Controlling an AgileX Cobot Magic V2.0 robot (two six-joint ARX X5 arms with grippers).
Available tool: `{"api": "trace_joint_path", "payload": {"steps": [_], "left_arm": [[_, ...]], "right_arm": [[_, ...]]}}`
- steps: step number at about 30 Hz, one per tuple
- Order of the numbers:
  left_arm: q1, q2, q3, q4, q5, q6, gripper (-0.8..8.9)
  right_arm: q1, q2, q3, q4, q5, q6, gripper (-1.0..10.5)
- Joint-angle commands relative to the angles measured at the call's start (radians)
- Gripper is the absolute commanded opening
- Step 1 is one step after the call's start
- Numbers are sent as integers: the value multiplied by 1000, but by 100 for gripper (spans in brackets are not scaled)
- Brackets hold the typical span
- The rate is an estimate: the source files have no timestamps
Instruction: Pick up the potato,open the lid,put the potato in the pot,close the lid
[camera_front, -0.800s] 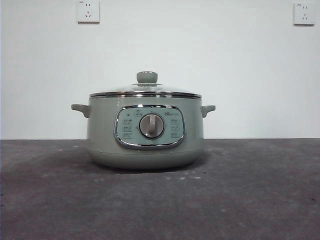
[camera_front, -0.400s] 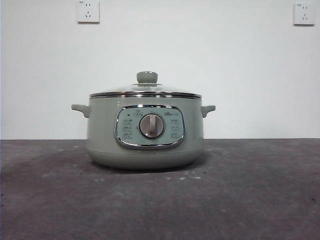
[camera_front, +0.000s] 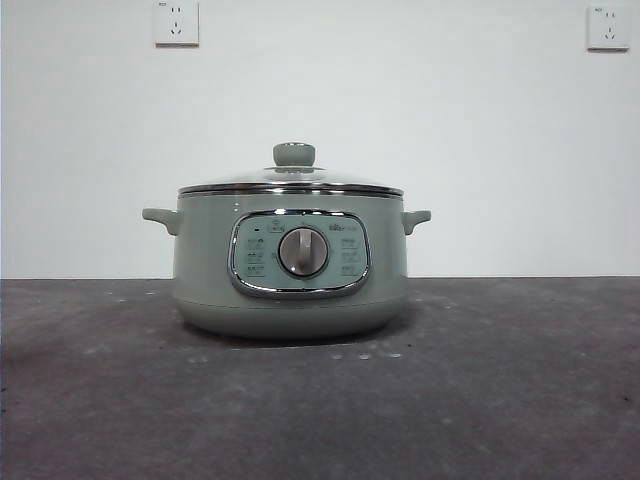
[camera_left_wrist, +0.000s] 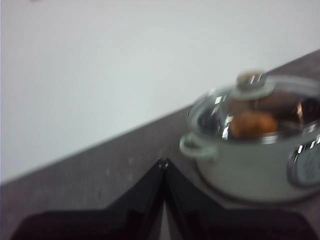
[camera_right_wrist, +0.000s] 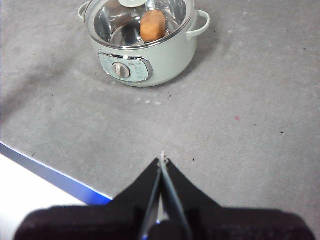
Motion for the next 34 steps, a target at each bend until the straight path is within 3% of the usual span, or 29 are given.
{"api": "trace_joint_path", "payload": {"steps": [1, 12, 16, 34], "left_arm": [[16, -61, -96, 24, -28, -54, -3], [45, -278, -331, 9, -33, -161, -3], [47, -275, -330, -69, -33, -179, -3], [49, -239, -330, -59, -28, -192, -3]], "right_arm": [[1, -3, -10, -24, 5, 10, 2], [1, -3, -10, -24, 5, 11, 2], [1, -3, -10, -24, 5, 11, 2], [1, -3, -10, -24, 16, 10, 2]]}}
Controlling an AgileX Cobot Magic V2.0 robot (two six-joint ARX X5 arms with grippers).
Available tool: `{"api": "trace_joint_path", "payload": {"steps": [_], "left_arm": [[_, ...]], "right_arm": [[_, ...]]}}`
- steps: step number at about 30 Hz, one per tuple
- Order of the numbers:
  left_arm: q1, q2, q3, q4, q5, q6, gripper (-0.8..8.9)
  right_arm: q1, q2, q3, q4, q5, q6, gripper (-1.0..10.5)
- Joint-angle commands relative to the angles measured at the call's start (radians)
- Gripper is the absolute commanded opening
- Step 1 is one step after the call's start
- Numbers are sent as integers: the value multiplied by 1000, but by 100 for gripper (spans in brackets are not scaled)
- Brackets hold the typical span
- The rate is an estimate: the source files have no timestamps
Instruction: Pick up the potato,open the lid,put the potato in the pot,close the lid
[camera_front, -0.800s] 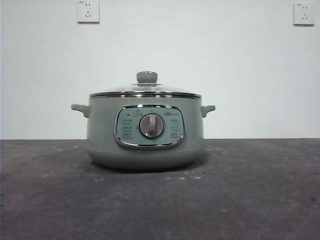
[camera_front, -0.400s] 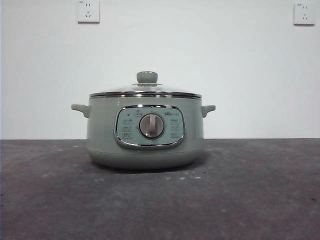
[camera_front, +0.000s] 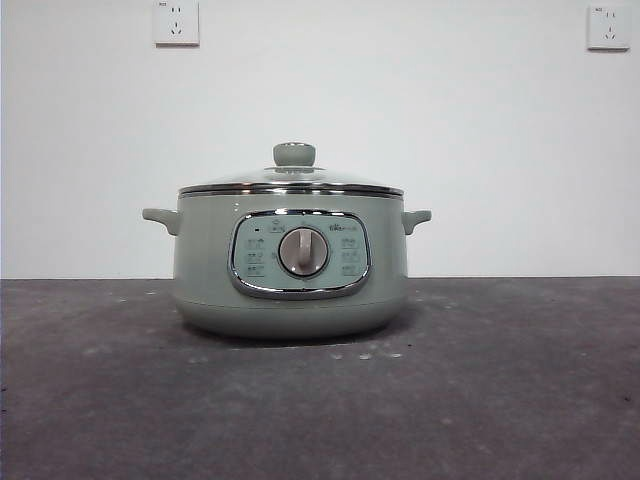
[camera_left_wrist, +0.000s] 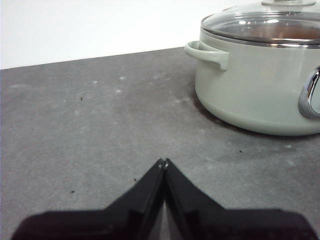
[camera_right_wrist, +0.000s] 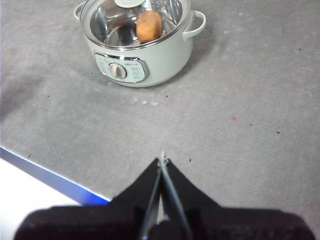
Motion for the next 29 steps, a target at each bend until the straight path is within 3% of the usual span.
{"api": "trace_joint_path", "payload": {"steps": [1, 9, 13, 19, 22, 25, 29], "left_arm": [[3, 7, -10, 6, -3, -6, -3], [3, 30, -10, 6, -3, -6, -3], [3, 34, -10, 6, -3, -6, -3], [3, 36, -10, 6, -3, -6, -3], [3, 36, -10, 6, -3, -6, -3], [3, 36, -10, 6, -3, -6, -3], [3, 36, -10, 6, -3, -6, -3]], "right_arm": [[1, -3, -9, -24, 2, 11, 2], [-3, -3, -9, -24, 5, 5, 2], [-74, -30, -10, 7, 77, -87, 2], [-320, -150, -98, 306, -13, -161, 2], [-466, -269, -311, 577, -24, -185, 2], [-524, -351, -513, 781, -72, -184, 2], [-548, -434, -759, 981, -75, -183, 2]]}}
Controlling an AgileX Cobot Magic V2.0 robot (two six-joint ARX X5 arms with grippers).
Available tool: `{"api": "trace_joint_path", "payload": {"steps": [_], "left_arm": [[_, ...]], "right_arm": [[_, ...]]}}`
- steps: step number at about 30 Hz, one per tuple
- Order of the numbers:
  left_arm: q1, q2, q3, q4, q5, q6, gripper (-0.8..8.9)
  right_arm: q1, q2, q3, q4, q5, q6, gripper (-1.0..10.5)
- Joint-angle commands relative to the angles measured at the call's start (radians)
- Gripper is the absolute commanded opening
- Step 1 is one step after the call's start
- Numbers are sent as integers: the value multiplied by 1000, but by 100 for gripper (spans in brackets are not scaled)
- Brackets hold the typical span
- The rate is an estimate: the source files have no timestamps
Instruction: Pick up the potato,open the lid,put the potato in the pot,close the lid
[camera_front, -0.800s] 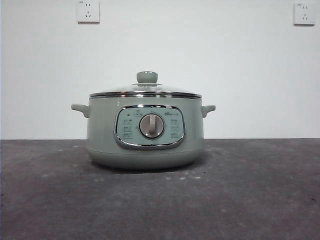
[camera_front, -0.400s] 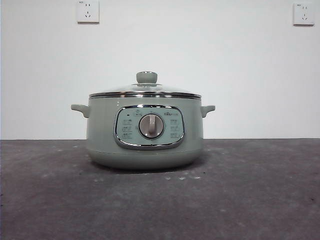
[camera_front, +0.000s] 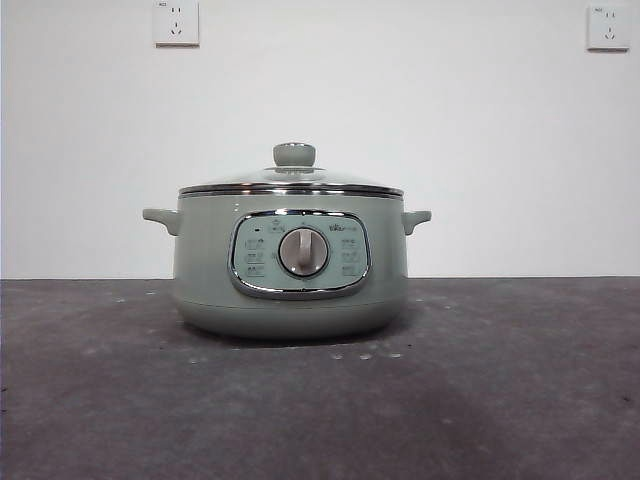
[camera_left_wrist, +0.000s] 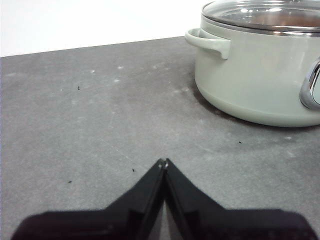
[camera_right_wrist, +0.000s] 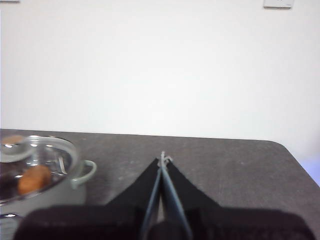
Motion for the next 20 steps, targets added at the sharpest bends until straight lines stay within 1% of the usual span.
{"api": "trace_joint_path", "payload": {"steps": [1, 5, 8, 13, 17, 20], "left_arm": [[3, 0, -10, 6, -3, -5, -3], [3, 0, -10, 6, -3, -5, -3], [3, 0, -10, 6, -2, -5, -3], [3, 0, -10, 6, -3, -5, -3], [3, 0, -10, 6, -3, -5, -3], [3, 0, -10, 6, -3, -5, -3]], "right_arm": [[-10, -55, -193, 140, -3, -1, 2], [-11, -117, -396, 304, -2, 11, 2], [-11, -164, -509, 371, -2, 11, 2], [-11, -229, -621, 391, 9, 10, 2], [-11, -228, -668, 391, 8, 11, 2], [-10, -228, -704, 378, 8, 30, 2]]}}
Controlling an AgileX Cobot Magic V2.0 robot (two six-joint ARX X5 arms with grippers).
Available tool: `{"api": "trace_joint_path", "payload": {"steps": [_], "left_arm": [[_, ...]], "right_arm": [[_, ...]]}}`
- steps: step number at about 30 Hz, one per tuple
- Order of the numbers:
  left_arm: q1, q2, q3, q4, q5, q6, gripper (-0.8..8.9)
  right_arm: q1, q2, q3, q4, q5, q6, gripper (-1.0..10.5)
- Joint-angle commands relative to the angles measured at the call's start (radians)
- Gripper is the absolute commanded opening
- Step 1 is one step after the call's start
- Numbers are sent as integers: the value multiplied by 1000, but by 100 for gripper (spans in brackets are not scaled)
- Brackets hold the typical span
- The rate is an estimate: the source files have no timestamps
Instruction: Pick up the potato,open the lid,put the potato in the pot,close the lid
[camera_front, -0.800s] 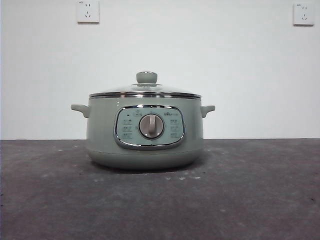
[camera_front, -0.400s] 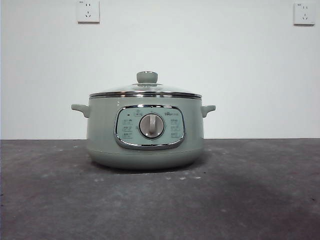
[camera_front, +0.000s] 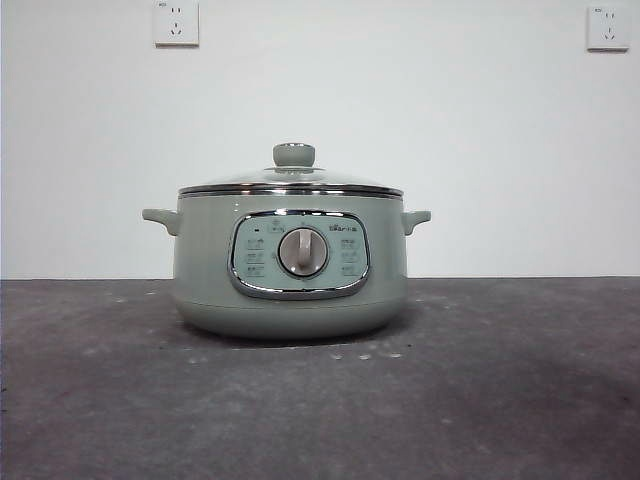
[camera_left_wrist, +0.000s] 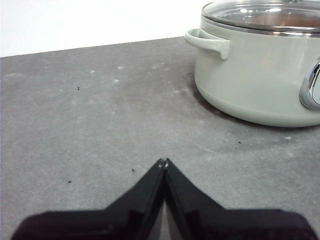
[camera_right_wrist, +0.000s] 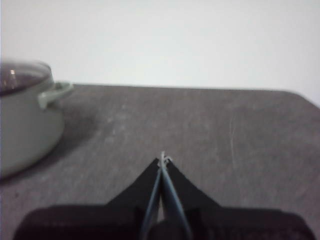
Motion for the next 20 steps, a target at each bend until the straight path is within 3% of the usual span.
{"api": "trace_joint_path", "payload": {"steps": [1, 20], "left_arm": [[3, 0, -10, 6, -2, -6, -3], [3, 0, -10, 6, -3, -6, -3]], "right_arm": [[-1, -3, -26, -31, 4, 19, 2], [0, -2, -26, -100, 5, 21, 2]]}}
